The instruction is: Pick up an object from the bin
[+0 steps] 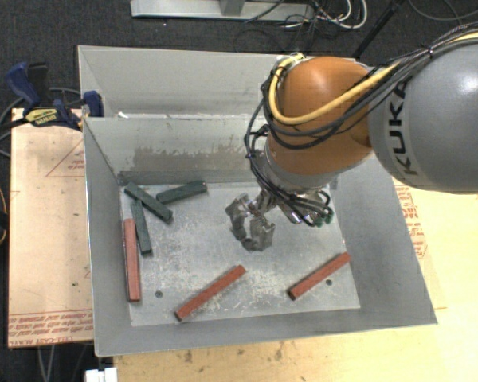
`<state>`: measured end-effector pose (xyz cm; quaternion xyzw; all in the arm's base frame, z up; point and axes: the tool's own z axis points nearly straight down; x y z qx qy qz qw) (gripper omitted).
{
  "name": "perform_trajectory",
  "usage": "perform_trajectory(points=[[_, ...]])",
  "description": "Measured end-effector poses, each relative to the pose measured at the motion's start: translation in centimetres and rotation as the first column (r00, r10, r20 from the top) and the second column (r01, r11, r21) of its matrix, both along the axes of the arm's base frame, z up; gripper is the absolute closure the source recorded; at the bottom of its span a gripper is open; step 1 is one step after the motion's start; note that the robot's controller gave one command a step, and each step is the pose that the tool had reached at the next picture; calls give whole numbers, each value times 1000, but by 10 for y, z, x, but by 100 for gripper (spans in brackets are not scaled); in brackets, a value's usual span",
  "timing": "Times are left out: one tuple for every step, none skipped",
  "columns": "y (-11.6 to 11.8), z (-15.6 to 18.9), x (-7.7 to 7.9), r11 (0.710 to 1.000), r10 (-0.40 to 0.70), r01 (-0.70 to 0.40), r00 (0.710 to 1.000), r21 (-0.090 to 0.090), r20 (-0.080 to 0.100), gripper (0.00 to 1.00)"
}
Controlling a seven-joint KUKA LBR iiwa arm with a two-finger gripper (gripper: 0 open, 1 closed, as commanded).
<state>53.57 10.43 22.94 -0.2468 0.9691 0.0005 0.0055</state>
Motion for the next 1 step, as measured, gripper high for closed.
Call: perform_trajectory(points=[[-1,-4,-1,1000,-1,1,1000,-2,-7,0]])
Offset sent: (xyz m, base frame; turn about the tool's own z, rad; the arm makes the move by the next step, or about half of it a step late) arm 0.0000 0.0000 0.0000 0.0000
